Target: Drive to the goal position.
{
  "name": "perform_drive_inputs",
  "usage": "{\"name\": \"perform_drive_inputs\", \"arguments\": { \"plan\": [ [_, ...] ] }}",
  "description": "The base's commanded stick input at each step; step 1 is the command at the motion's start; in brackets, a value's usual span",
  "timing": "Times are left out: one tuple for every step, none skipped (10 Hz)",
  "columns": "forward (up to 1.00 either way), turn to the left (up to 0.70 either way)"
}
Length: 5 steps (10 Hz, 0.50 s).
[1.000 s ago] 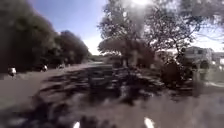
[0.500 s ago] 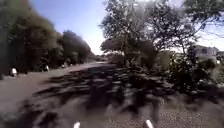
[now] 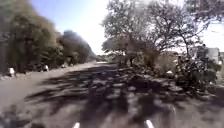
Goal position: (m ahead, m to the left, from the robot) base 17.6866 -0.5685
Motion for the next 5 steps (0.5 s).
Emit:
{"name": "perform_drive_inputs", "arguments": {
  "plan": [
    [0.50, 0.00],
    [0.50, 0.00],
    [0.50, 0.00],
    [0.50, 0.00],
    [0.50, 0.00]
  ]
}}
